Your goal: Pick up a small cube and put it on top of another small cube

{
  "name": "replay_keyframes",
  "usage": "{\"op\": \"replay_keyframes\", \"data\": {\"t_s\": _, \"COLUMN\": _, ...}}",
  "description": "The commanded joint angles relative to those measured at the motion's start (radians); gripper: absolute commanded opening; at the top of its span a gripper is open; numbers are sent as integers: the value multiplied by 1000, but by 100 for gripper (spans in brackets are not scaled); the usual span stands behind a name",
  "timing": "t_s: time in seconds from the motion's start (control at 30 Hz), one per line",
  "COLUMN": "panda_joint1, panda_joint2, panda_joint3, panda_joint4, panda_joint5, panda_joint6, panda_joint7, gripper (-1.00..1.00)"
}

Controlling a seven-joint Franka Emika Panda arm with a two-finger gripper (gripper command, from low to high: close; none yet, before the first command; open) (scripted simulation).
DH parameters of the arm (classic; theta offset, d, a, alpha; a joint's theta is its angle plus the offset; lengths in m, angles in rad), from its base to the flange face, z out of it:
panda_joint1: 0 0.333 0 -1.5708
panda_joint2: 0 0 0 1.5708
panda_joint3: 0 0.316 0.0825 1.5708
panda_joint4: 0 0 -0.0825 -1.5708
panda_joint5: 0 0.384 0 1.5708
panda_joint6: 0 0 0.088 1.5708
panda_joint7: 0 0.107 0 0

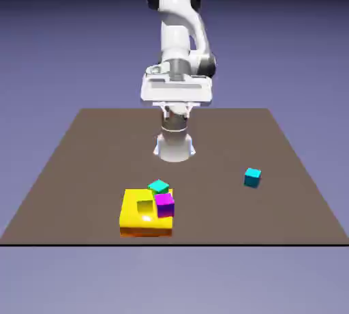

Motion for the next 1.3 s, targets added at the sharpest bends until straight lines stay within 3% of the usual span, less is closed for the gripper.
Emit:
{"op": "replay_keyframes", "data": {"t_s": 0.0, "panda_joint1": 36, "panda_joint2": 26, "panda_joint3": -2, "panda_joint4": 4, "panda_joint5": 24, "panda_joint6": -15, "panda_joint7": 33, "gripper": 0}}
{"op": "replay_keyframes", "data": {"t_s": 0.77, "panda_joint1": 862, "panda_joint2": 619, "panda_joint3": -41, "panda_joint4": 95, "panda_joint5": 564, "panda_joint6": -365, "panda_joint7": 795, "gripper": 0}}
{"op": "replay_keyframes", "data": {"t_s": 1.03, "panda_joint1": 799, "panda_joint2": 858, "panda_joint3": 99, "panda_joint4": 157, "panda_joint5": 804, "panda_joint6": -197, "panda_joint7": 601, "gripper": 0}}
{"op": "replay_keyframes", "data": {"t_s": 1.07, "panda_joint1": 799, "panda_joint2": 858, "panda_joint3": 99, "panda_joint4": 157, "panda_joint5": 804, "panda_joint6": -197, "panda_joint7": 601, "gripper": -100}}
{"op": "replay_keyframes", "data": {"t_s": 1.27, "panda_joint1": 846, "panda_joint2": 677, "panda_joint3": -8, "panda_joint4": 110, "panda_joint5": 622, "panda_joint6": -324, "panda_joint7": 748, "gripper": -100}}
